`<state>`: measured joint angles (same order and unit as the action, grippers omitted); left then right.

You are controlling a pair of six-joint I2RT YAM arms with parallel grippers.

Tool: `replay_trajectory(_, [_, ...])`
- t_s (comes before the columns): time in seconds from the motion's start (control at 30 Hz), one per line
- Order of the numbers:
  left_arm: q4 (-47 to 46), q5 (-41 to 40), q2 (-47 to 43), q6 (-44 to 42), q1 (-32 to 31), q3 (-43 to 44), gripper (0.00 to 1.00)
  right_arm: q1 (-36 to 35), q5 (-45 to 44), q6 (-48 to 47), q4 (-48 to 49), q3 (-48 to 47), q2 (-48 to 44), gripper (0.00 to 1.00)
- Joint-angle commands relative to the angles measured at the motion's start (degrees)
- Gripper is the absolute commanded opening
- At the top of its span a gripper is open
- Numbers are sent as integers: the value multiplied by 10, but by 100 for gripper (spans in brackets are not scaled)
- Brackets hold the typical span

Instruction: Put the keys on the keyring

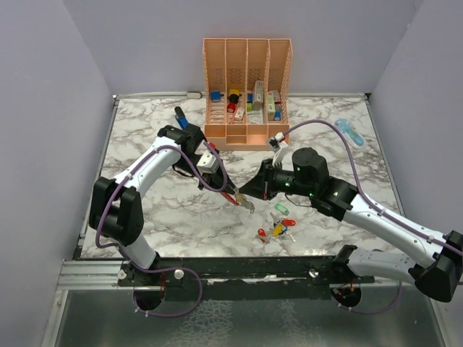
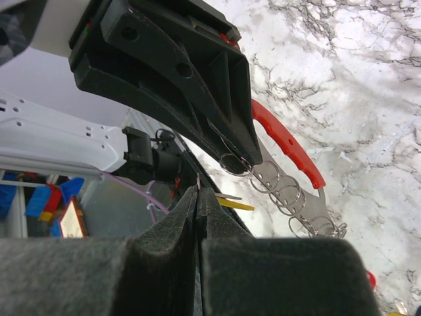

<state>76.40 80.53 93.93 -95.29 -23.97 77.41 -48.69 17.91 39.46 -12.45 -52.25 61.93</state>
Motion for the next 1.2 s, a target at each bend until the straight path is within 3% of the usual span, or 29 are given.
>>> replay_trajectory(0.0, [-2,10,-9,-5,1,10,0,0,-5,31,-3,-25,-5,1])
replay_trajectory(0.47, [-3,0,-13,-5,1,11,0,0,-66,37,-85,-54,8,1])
replay_trajectory(1.17, [-5,0,-17,-6,1,7,0,0,-69,32,-96,-86,42,1])
